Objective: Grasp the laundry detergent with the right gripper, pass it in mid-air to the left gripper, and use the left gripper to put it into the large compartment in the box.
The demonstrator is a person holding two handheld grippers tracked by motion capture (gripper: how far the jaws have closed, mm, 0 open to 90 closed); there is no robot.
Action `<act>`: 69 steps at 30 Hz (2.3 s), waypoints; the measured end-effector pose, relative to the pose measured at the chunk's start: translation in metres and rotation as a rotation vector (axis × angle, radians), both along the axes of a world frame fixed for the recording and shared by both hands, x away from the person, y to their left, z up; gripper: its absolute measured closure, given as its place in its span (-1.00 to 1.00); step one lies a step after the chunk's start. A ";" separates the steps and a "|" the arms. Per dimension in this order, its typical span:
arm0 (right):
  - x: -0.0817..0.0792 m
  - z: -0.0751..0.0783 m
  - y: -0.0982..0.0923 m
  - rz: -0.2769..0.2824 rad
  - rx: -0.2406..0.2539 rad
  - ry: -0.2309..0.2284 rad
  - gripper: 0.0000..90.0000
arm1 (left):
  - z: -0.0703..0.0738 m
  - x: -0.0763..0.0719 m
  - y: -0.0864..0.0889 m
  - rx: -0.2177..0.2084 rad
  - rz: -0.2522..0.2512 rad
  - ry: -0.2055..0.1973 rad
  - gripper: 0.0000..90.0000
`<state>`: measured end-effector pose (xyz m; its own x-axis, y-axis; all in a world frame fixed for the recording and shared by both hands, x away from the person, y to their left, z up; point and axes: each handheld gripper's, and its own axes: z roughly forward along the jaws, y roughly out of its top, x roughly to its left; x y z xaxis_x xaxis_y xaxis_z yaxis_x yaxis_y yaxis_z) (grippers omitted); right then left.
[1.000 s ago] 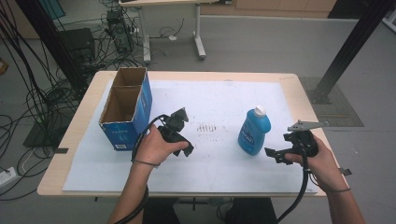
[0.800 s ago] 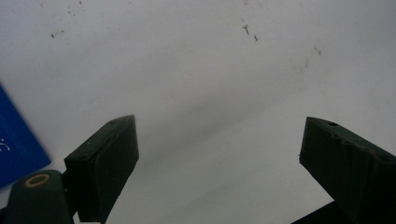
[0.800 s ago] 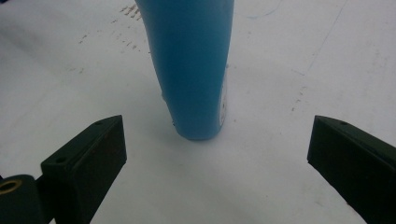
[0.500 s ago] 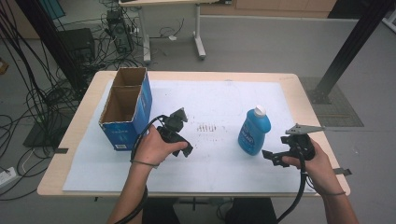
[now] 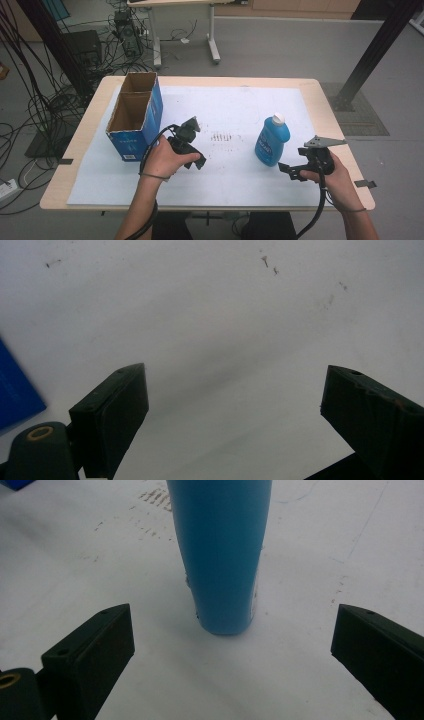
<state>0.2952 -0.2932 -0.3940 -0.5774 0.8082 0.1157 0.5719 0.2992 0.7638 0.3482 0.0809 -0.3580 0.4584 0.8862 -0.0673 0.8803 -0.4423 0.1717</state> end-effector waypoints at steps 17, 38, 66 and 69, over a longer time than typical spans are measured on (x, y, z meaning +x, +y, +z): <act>-0.001 -0.012 0.002 0.007 0.029 -0.033 -0.94 | -0.003 -0.001 -0.001 0.012 -0.009 0.012 -0.73; 0.003 -0.025 0.005 0.001 0.106 -0.113 -0.95 | -0.004 -0.002 0.000 0.077 -0.030 0.077 -0.73; 0.009 -0.055 0.011 -0.014 0.223 -0.193 -0.96 | -0.002 -0.005 0.004 0.077 -0.034 0.081 -0.73; 0.009 -0.056 0.012 -0.014 0.228 -0.198 -0.96 | -0.002 -0.005 0.004 0.075 -0.031 0.082 -0.73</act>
<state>0.3047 -0.2813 -0.4499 -0.5959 0.7824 0.1812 0.4079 0.1006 0.9074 0.3428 0.0851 -0.3604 0.4815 0.8755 -0.0395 0.8756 -0.4786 0.0655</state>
